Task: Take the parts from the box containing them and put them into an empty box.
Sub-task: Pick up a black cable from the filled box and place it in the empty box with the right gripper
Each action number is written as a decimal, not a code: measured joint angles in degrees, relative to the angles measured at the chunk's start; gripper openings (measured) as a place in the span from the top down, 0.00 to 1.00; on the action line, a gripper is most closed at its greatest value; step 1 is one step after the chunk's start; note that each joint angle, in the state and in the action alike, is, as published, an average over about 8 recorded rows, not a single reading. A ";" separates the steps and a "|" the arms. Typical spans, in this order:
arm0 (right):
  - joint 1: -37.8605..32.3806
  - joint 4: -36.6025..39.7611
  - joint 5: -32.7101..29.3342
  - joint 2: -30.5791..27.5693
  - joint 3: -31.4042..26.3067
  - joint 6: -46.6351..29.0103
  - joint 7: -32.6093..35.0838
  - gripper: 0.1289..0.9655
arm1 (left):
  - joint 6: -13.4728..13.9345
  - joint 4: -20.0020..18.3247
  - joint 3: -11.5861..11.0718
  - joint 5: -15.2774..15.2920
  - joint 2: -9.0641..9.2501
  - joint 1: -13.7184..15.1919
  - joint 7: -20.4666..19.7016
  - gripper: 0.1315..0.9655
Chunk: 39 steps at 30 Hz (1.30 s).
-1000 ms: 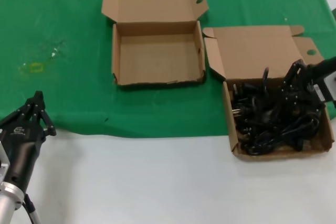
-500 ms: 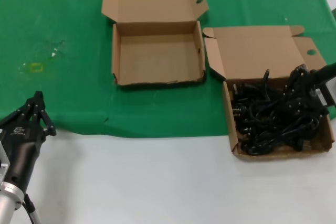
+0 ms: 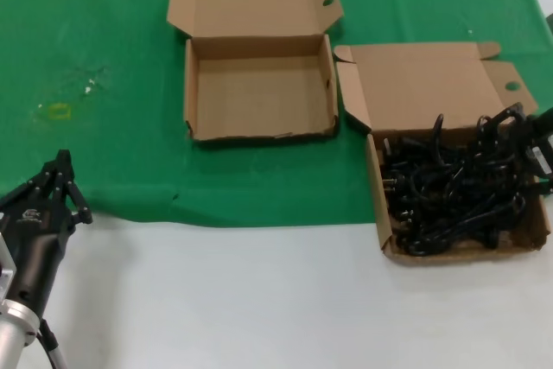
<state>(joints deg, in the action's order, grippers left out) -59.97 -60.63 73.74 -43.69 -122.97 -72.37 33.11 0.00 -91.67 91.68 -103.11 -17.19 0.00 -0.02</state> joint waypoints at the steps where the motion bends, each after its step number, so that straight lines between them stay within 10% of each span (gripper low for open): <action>1: -0.06 0.26 -0.07 0.08 -0.04 0.09 0.25 0.74 | 0.00 0.00 0.00 0.00 0.00 0.00 0.00 0.99; 15: -1.66 5.27 -0.51 2.48 -0.46 1.80 4.04 0.47 | 0.00 0.00 0.00 0.00 0.00 0.00 0.00 0.99; 39: -1.82 8.85 -0.37 4.80 -1.23 2.71 5.65 0.69 | 0.00 0.00 0.00 0.00 0.00 0.00 0.00 0.99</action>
<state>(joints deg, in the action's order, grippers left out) -61.79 -51.78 73.36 -38.89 -124.21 -69.66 38.76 0.00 -91.67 91.68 -103.11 -17.19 0.00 -0.02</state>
